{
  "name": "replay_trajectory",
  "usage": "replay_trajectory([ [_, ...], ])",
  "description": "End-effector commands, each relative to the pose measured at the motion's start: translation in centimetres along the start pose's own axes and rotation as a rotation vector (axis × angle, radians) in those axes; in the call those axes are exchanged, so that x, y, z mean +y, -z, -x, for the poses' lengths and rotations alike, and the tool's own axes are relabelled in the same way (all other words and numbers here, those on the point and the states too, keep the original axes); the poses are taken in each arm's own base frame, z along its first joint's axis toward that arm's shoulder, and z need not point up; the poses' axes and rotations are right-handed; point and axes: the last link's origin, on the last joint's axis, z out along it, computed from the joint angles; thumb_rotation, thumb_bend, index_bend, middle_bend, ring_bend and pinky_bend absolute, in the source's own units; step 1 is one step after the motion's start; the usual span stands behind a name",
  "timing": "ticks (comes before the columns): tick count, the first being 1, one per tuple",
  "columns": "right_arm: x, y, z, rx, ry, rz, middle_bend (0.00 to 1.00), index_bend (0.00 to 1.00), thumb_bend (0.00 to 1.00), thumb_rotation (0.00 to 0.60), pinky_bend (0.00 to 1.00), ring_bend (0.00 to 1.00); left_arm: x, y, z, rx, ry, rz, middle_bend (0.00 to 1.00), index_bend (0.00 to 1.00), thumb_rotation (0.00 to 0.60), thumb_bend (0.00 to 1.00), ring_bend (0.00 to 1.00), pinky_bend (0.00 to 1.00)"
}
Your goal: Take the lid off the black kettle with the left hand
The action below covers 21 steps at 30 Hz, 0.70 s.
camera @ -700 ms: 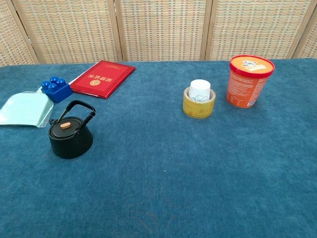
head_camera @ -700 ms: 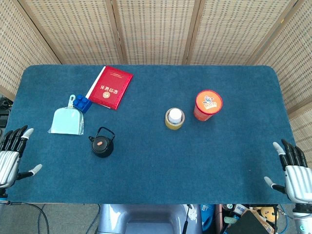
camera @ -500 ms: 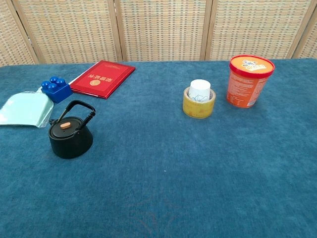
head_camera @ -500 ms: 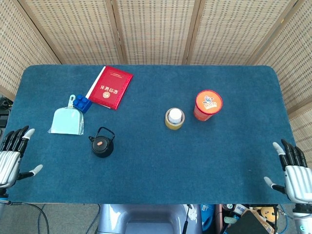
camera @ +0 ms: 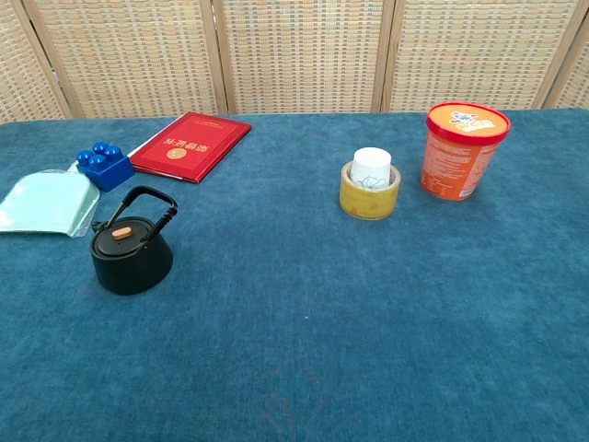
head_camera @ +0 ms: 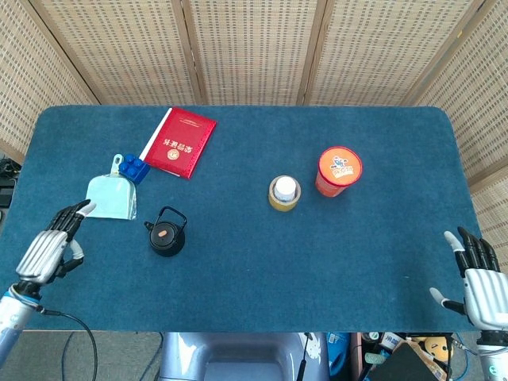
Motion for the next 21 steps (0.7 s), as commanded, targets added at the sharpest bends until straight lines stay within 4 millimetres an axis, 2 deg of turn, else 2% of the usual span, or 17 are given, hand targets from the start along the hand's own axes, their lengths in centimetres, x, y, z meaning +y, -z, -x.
replay_trajectory([
  [1,0.0,-0.1,0.0,-0.004,-0.001,0.001,0.0,0.0,0.0,0.6,0.0,0.0,0.6,-3.5,0.2,-0.044,0.055,0.048,0.0,0.0,0.6,1.0,0.0,0.0],
  [7,0.1,-0.2,0.1,-0.016,-0.004,0.003,0.0,0.0,0.0,0.6,0.0,0.0,1.1,-7.5,1.5,-0.129,0.124,0.052,0.0,0.0,0.6,1.0,0.0,0.0],
  [8,0.2,-0.2,0.1,-0.019,-0.009,0.005,0.0,0.0,0.0,0.6,0.0,0.0,1.7,-8.9,2.7,-0.165,0.197,0.042,0.0,0.0,0.6,1.0,0.0,0.0],
  [10,0.4,-0.3,0.1,-0.022,-0.015,0.008,0.0,0.0,0.0,0.6,0.0,0.0,1.8,-10.7,3.7,-0.2,0.235,0.028,0.0,0.0,0.6,1.0,0.0,0.0],
  [15,0.7,-0.5,-0.1,-0.02,-0.025,0.019,0.0,0.0,0.0,0.6,0.0,0.0,2.6,-12.7,5.7,-0.254,0.313,0.023,0.0,0.0,0.6,1.0,0.0,0.0],
  [21,0.9,-0.6,-0.1,-0.023,-0.028,0.024,0.0,0.0,0.0,0.6,0.0,0.0,3.5,-13.9,7.0,-0.288,0.376,0.028,0.0,0.0,0.6,1.0,0.0,0.0],
])
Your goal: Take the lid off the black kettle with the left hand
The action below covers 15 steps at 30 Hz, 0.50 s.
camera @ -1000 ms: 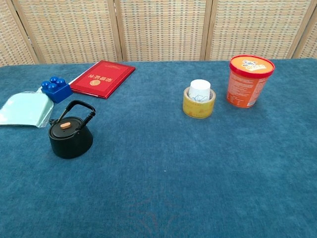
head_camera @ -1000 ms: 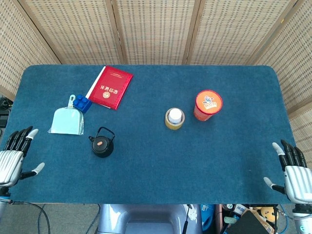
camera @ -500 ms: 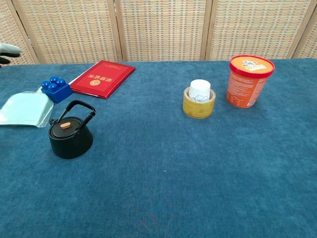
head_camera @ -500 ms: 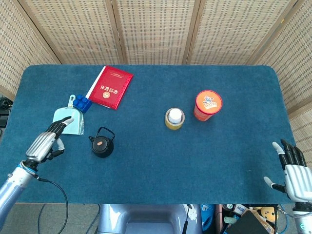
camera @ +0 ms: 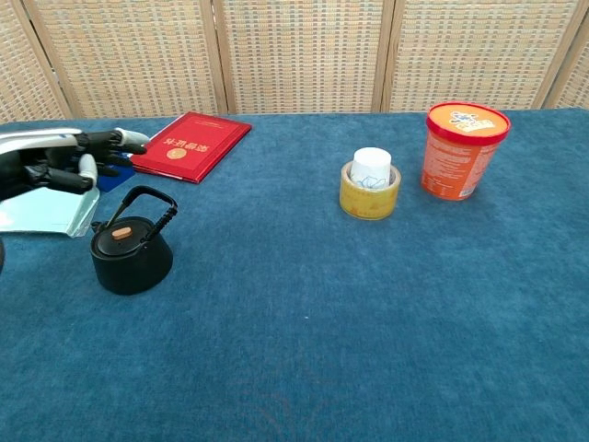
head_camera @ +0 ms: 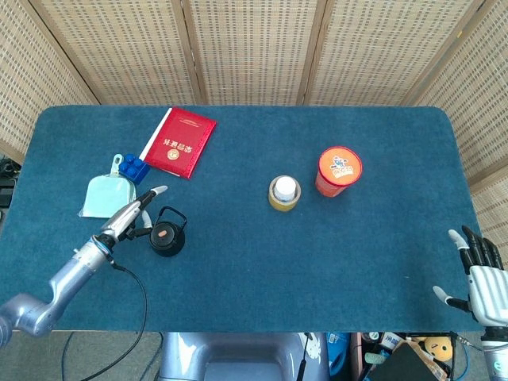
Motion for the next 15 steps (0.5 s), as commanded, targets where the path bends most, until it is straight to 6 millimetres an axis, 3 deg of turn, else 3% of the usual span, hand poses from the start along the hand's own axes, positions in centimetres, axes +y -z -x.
replay_trajectory([
  [1,0.0,0.0,0.0,-0.001,0.0,0.001,0.0,0.0,0.0,0.6,0.0,0.0,0.5,-1.4,1.0,-0.023,0.046,0.008,0.0,0.0,0.6,1.0,0.0,0.0],
  [15,0.0,0.0,0.0,-0.001,-0.003,0.0,0.0,0.0,0.0,0.6,0.0,0.0,1.4,-1.6,2.6,-0.089,0.117,0.031,0.0,0.0,0.6,1.0,0.0,0.0],
])
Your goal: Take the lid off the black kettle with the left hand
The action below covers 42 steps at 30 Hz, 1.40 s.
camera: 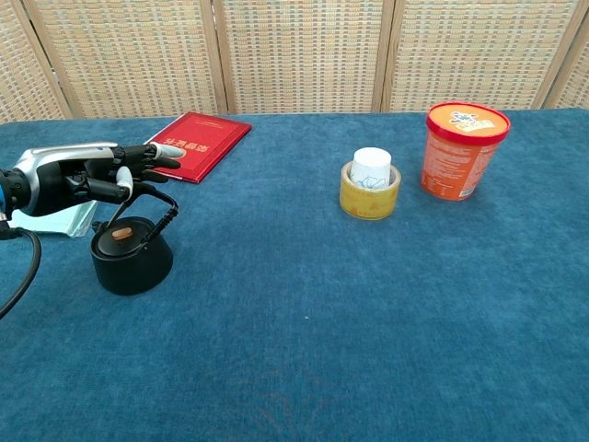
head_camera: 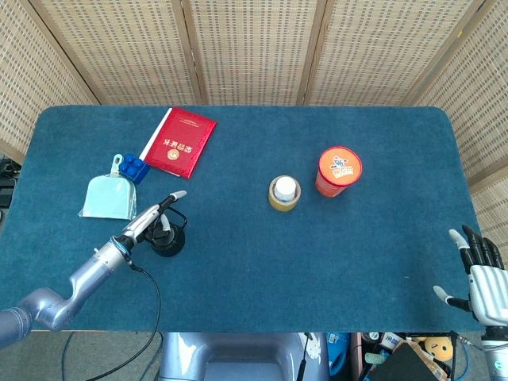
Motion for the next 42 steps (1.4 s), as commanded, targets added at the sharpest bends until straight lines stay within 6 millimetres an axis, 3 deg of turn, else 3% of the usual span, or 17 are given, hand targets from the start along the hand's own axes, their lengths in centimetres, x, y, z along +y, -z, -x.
replay_trajectory([
  [1,0.0,0.0,0.0,0.0,0.0,0.0,0.0,0.0,0.0,0.6,0.0,0.0,0.2,0.1,0.2,-0.015,0.001,0.005,0.0,0.0,0.6,1.0,0.0,0.0],
  [16,-0.1,0.1,0.1,-0.003,0.002,-0.004,0.0,0.0,0.0,0.6,0.0,0.0,2.0,2.0,3.9,-0.198,-0.099,0.085,0.0,0.0,0.6,1.0,0.0,0.0],
  [20,-0.1,0.1,0.2,-0.005,0.003,-0.005,0.0,0.0,0.0,0.6,0.0,0.0,2.0,2.5,3.8,-0.179,-0.169,0.108,0.0,0.0,0.6,1.0,0.0,0.0],
  [22,-0.1,0.1,0.2,-0.004,0.004,-0.005,0.0,0.0,0.0,0.6,0.0,0.0,1.8,2.9,2.9,-0.109,-0.275,0.127,0.0,0.0,0.6,0.89,0.0,0.0],
  [24,-0.2,0.1,0.2,-0.004,0.003,-0.005,0.0,0.0,0.0,0.6,0.0,0.0,1.7,3.3,2.1,-0.03,-0.377,0.135,0.0,0.0,0.6,0.54,0.0,0.0],
  [26,-0.2,0.1,0.2,-0.006,0.004,-0.005,0.0,0.0,0.0,0.6,0.0,0.0,1.8,3.8,1.6,0.026,-0.438,0.131,0.0,0.0,0.6,0.37,0.0,0.0],
  [28,-0.2,0.1,0.2,-0.007,0.004,-0.006,0.0,0.0,0.0,0.6,0.0,0.0,1.9,4.2,1.3,0.055,-0.47,0.121,0.0,0.02,0.6,0.35,0.0,0.0],
  [33,-0.3,0.1,0.3,-0.008,0.005,-0.009,0.0,0.0,0.0,0.6,0.0,0.0,2.1,5.7,0.4,0.107,-0.617,0.056,0.0,0.24,0.6,0.35,0.0,0.0],
  [42,-0.4,0.2,0.4,-0.015,0.005,-0.013,0.0,0.0,0.0,0.6,0.0,0.0,1.9,6.4,1.1,0.106,-0.684,-0.036,0.0,0.35,0.6,0.35,0.0,0.0],
])
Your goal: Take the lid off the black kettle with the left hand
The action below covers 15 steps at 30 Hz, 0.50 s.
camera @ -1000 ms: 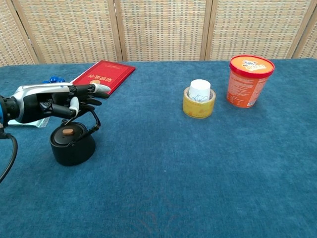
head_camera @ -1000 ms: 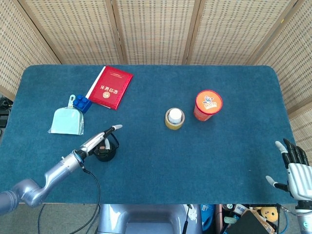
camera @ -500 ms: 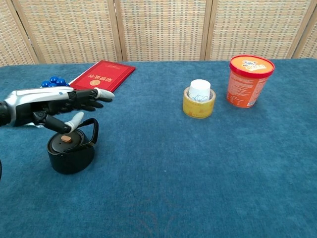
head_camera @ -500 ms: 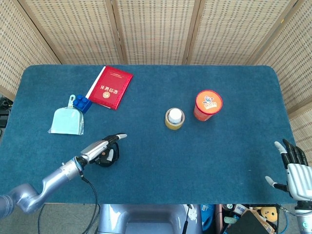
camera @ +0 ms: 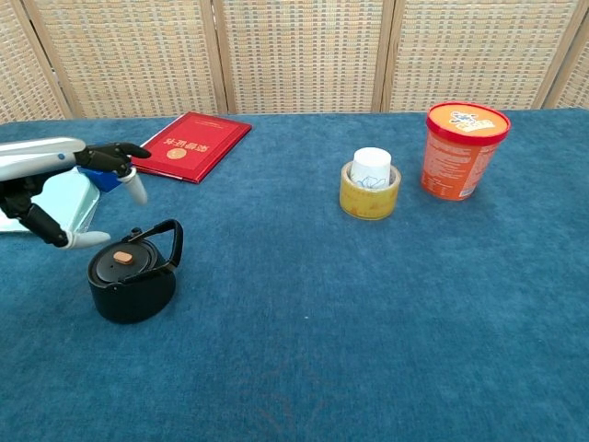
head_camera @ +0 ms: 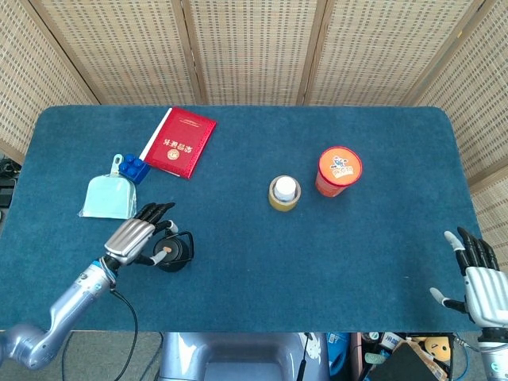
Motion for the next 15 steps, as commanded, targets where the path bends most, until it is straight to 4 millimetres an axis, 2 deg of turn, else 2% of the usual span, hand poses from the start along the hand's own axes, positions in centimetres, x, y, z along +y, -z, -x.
replay_trajectory([
  [1,0.0,0.0,0.0,0.0,0.0,0.0,0.0,0.0,0.0,0.6,0.0,0.0,-0.2,0.1,0.3,-0.014,-0.002,-0.037,0.0,0.36,0.6,0.35,0.0,0.0],
  [15,0.1,-0.1,0.1,-0.005,-0.004,0.004,0.0,0.0,0.0,0.6,0.0,0.0,-0.5,-0.2,1.7,-0.031,-0.069,-0.079,0.0,0.41,0.6,0.35,0.0,0.0],
])
